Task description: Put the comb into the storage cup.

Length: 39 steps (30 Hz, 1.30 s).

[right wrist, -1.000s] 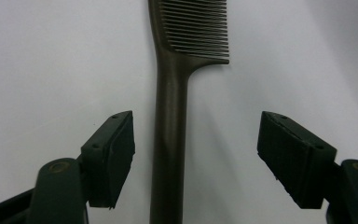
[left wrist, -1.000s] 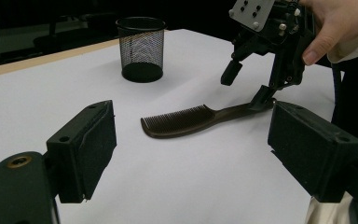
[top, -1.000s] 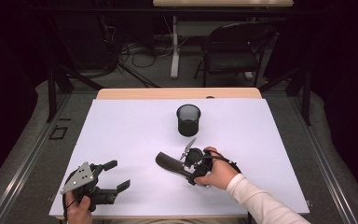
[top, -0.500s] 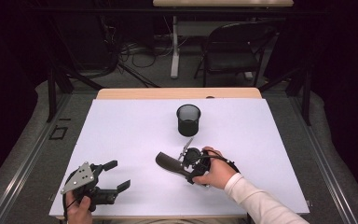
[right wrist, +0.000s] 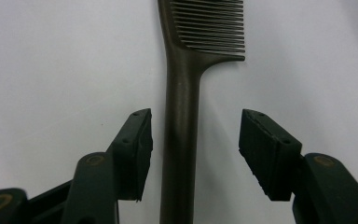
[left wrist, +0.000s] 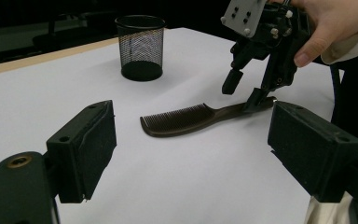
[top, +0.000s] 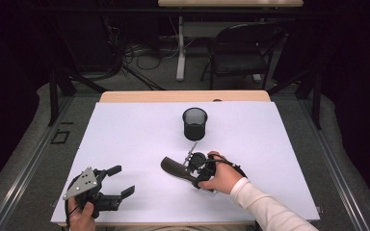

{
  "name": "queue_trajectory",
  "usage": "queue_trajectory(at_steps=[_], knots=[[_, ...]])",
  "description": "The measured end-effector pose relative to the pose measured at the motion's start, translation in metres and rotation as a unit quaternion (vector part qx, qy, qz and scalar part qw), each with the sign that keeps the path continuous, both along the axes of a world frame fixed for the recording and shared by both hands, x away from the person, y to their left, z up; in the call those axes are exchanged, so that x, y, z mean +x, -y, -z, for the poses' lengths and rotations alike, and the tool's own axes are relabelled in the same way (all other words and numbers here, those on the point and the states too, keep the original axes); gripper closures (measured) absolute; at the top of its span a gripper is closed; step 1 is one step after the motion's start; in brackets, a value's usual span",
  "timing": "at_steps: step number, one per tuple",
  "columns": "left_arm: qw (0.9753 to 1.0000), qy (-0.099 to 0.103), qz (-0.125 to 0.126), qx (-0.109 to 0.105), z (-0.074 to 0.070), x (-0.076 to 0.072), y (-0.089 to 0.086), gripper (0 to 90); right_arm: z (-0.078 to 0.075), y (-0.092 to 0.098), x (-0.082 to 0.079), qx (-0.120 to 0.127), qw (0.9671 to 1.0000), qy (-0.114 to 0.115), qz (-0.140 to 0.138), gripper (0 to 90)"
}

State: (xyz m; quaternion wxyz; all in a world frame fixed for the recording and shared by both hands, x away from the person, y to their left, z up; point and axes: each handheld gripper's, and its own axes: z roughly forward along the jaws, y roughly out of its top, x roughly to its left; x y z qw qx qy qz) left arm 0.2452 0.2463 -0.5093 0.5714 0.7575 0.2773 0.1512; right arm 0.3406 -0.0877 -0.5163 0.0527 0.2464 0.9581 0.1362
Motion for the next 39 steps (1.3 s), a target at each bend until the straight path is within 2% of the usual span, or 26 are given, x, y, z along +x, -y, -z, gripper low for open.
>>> queue_trajectory(at_steps=[15,26,27,31,37,39], knots=[[1.0000,-0.001,-0.001,0.000,0.0005,0.0004,0.0000,15.5,0.0047,-0.0023,0.0024,-0.011,0.9999,-0.008,-0.006,50.6],[1.0000,-0.003,-0.004,0.000,0.0009,0.0004,0.0001,15.5,0.0082,-0.0061,0.0030,-0.018,0.9997,-0.012,-0.011,58.7],[0.9999,-0.006,0.008,-0.002,0.0009,0.0013,-0.0007,15.5,0.0084,-0.0063,0.0029,-0.019,0.9997,-0.013,-0.010,59.5],[1.0000,-0.004,-0.002,-0.002,0.0009,0.0005,0.0000,15.6,0.0094,-0.0072,0.0024,-0.020,0.9996,-0.016,-0.012,62.3],[1.0000,-0.004,-0.001,-0.002,0.0009,0.0006,-0.0001,15.5,0.0098,-0.0075,0.0027,-0.022,0.9996,-0.017,-0.010,64.4],[0.9999,-0.007,0.008,-0.003,0.0010,0.0013,-0.0007,15.5,0.0101,-0.0076,0.0027,-0.024,0.9995,-0.018,-0.009,64.4]])
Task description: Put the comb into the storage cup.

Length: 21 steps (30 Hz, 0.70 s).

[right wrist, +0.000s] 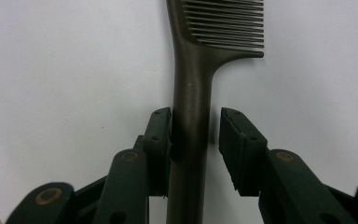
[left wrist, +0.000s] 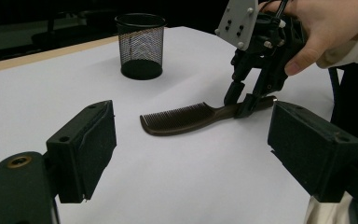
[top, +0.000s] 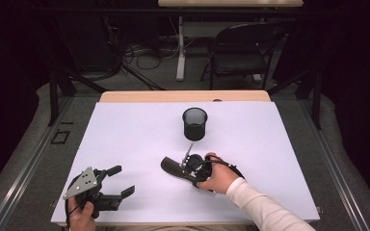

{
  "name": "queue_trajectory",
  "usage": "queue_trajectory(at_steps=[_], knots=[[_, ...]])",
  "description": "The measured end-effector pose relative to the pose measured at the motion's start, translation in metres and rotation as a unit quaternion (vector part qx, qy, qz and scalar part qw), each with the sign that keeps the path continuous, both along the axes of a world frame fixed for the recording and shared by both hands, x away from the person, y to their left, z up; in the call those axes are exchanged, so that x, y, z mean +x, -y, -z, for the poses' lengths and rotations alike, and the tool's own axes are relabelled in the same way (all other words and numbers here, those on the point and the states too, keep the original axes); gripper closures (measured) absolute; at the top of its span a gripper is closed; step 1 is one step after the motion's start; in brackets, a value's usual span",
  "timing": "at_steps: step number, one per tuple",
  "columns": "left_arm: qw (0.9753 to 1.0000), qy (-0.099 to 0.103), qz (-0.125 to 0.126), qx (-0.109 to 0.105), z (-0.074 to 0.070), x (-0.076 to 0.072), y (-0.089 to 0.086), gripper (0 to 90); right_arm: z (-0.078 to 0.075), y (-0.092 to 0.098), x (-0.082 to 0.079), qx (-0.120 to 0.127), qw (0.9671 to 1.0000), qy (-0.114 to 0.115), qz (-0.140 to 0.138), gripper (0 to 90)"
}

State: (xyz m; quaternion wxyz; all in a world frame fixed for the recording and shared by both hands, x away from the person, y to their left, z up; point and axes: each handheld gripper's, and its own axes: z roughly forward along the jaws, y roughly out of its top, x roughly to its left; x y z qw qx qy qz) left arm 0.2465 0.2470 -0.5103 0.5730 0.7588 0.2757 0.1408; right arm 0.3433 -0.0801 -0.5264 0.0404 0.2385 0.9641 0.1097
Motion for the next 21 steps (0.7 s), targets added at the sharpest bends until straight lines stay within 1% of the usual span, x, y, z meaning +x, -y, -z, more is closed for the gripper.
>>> queue_trajectory(at_steps=[1,2,16,21], knots=[[1.0000,0.000,0.000,0.000,0.0000,0.0000,0.0000,15.5,0.0002,-0.0001,0.0000,0.000,1.0000,-0.002,0.002,64.7],[0.9999,0.003,-0.012,0.003,0.0001,-0.0006,0.0007,15.5,0.0004,-0.0003,-0.0003,0.001,1.0000,-0.004,0.006,65.0],[1.0000,0.001,-0.009,0.001,0.0005,-0.0001,0.0004,15.5,0.0015,-0.0007,0.0007,-0.002,0.9999,-0.010,0.007,68.3],[1.0000,0.001,-0.010,0.002,0.0005,-0.0002,0.0007,15.5,0.0018,-0.0009,0.0005,0.000,0.9999,-0.012,0.008,71.1]])
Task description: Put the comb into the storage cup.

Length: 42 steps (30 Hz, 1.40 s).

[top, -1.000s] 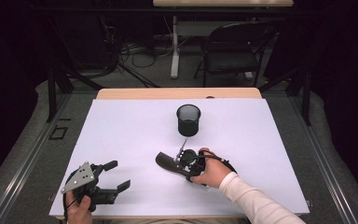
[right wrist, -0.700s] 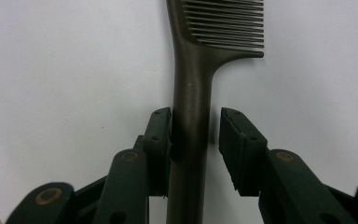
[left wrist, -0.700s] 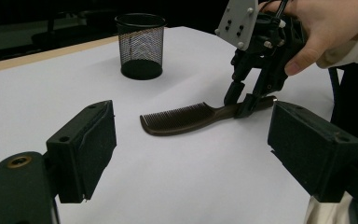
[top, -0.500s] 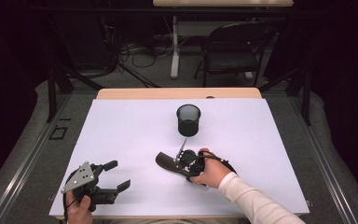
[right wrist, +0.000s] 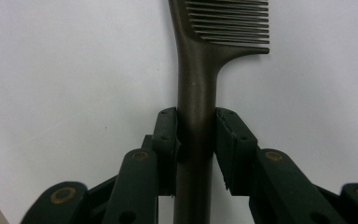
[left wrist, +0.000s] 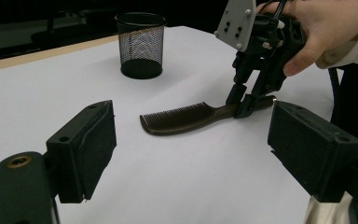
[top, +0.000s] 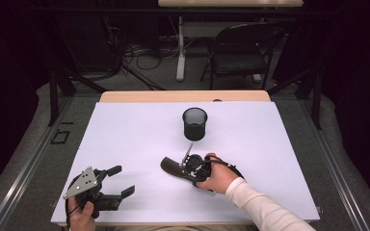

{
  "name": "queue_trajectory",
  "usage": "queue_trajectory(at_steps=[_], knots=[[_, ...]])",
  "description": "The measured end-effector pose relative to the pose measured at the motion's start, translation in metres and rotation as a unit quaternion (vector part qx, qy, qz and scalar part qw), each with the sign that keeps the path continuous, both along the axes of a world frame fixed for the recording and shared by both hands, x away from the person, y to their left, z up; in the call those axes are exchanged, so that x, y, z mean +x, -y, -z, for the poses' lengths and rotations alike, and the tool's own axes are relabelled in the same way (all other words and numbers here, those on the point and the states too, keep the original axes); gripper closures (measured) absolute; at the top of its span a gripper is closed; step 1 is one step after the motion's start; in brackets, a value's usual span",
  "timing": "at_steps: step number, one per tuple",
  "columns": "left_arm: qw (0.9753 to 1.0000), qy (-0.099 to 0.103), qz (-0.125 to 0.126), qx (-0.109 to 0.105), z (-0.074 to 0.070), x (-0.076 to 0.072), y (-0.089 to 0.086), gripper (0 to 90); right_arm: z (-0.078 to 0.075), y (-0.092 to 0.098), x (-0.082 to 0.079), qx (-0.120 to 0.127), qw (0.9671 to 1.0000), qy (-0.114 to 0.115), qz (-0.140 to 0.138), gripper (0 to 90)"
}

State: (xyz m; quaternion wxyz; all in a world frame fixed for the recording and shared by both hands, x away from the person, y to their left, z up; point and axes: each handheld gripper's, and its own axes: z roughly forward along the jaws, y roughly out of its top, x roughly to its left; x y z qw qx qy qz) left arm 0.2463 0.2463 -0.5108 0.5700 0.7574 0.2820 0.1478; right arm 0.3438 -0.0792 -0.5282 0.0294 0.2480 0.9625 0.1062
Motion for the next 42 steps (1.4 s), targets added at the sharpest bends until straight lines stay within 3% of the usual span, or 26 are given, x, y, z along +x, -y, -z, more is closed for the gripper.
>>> queue_trajectory(at_steps=[27,42], knots=[[1.0000,-0.001,0.001,0.002,0.0004,0.0004,0.0001,15.5,-0.0002,0.0000,-0.0002,0.002,0.9999,-0.002,0.012,72.5],[1.0000,-0.002,0.001,0.002,0.0006,0.0005,0.0002,15.5,-0.0032,0.0022,-0.0012,0.016,0.9997,0.000,0.020,72.6]])
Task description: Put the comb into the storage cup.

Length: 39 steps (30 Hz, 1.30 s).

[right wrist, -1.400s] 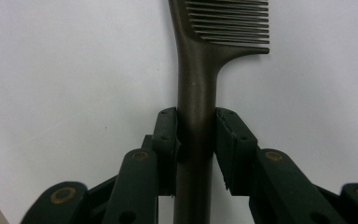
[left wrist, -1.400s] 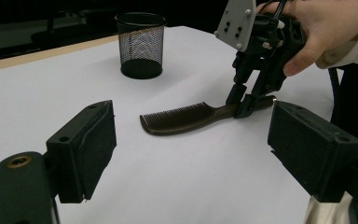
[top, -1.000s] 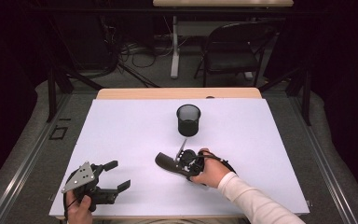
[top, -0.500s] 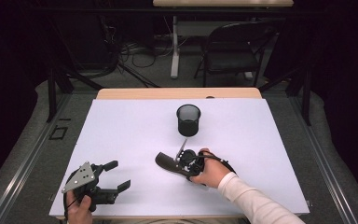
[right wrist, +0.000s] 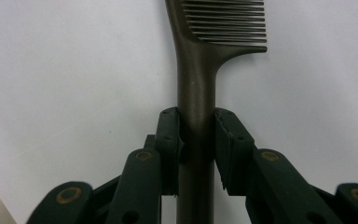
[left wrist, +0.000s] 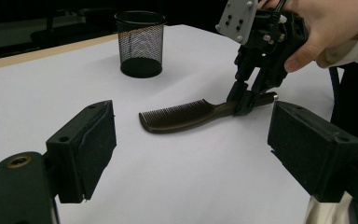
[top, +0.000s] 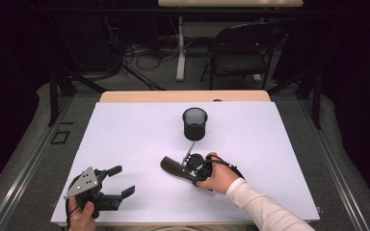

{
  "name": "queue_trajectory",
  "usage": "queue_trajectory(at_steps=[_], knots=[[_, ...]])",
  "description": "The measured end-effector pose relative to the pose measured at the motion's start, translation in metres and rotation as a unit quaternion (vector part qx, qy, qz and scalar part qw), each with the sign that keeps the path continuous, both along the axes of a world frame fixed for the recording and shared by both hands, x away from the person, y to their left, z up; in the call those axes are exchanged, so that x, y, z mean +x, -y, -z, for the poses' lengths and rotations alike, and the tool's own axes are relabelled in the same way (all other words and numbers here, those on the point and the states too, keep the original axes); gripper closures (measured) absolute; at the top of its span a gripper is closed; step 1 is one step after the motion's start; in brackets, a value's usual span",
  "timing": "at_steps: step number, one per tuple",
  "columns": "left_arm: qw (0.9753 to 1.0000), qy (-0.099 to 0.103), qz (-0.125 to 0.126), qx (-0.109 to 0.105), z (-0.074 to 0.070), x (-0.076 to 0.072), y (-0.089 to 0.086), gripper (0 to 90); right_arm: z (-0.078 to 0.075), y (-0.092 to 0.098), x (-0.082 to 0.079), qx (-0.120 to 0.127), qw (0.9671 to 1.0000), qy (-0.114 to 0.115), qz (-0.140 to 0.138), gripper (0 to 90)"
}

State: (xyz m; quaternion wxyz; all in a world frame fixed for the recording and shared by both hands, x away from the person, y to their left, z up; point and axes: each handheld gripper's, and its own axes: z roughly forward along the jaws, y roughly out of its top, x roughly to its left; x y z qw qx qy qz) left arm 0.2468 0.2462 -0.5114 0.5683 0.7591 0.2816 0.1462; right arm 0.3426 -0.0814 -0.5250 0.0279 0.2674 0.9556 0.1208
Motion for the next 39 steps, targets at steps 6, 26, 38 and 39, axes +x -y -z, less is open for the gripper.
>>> queue_trajectory(at_steps=[6,26,38,39], knots=[[1.0000,0.000,0.000,-0.001,0.000,0.000,0.000,15.6,-0.002,0.001,-0.001,0.006,1.0000,0.005,0.000,72.6],[1.0000,-0.001,0.000,0.000,0.000,0.000,0.000,15.5,-0.011,0.004,-0.004,0.045,0.9984,0.032,0.009,72.7],[1.0000,-0.001,-0.001,0.000,0.000,0.000,0.000,15.5,-0.018,0.008,-0.005,0.075,0.9955,0.056,0.017,72.7],[1.0000,-0.001,-0.001,0.000,0.000,0.000,0.000,15.5,-0.018,0.008,-0.005,0.076,0.9952,0.059,0.018,72.7]])
